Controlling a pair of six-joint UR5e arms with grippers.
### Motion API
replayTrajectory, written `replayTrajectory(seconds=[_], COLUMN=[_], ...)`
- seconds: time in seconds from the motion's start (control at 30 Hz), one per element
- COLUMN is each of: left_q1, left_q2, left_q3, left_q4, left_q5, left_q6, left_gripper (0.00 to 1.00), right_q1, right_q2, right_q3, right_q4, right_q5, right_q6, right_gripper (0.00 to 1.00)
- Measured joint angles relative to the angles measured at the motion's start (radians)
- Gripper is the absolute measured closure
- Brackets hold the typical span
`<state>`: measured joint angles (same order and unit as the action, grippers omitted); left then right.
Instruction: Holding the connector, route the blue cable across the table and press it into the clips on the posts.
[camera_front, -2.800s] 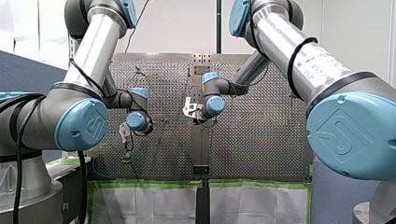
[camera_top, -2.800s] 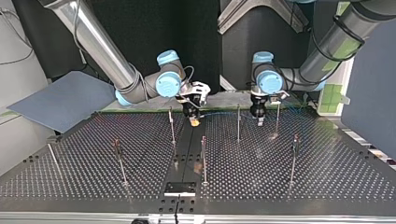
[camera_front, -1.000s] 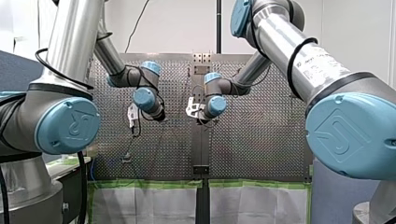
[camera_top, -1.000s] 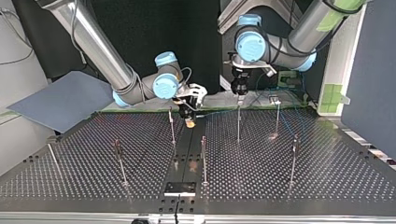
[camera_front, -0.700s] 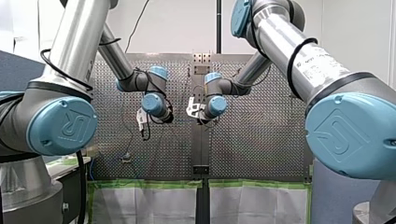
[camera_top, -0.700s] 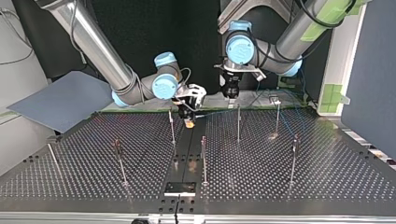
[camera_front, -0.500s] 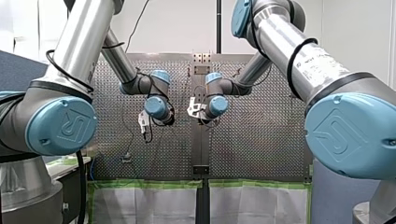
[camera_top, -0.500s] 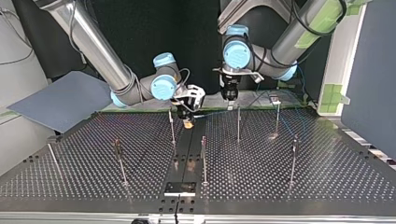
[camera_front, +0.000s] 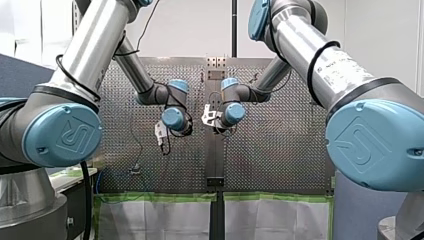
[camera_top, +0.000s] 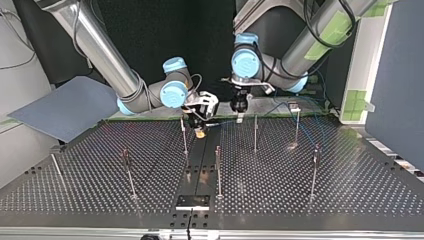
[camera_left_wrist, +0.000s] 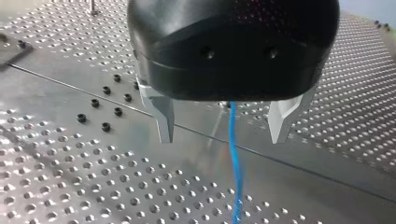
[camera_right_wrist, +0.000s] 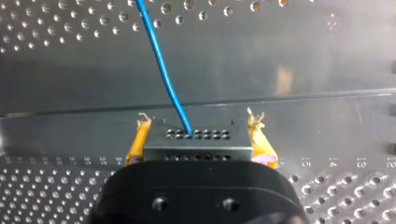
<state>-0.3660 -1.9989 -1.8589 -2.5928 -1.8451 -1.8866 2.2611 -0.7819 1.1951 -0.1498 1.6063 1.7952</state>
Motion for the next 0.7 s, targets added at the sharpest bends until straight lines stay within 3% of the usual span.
replayTrajectory(seconds=[0.37, 0.7], left_q1=[-0.006, -0.010], left_q2=[-0.023, -0.101], left_q3=[0.052, 0.111], left_q4=[-0.016, -0.022], left_q5=[0.030, -0.022], left_q6=[-0.027, -0.028], left_gripper=[0.00, 0.00], right_q1=[-0.004, -0.004], right_q2=[0.000, 0.000], right_q3=[0.000, 0.000], right_q4=[0.001, 0.009], right_q5=[0.000, 0.000], right_q6=[0.003, 0.002], right_gripper=[1.00, 1.00])
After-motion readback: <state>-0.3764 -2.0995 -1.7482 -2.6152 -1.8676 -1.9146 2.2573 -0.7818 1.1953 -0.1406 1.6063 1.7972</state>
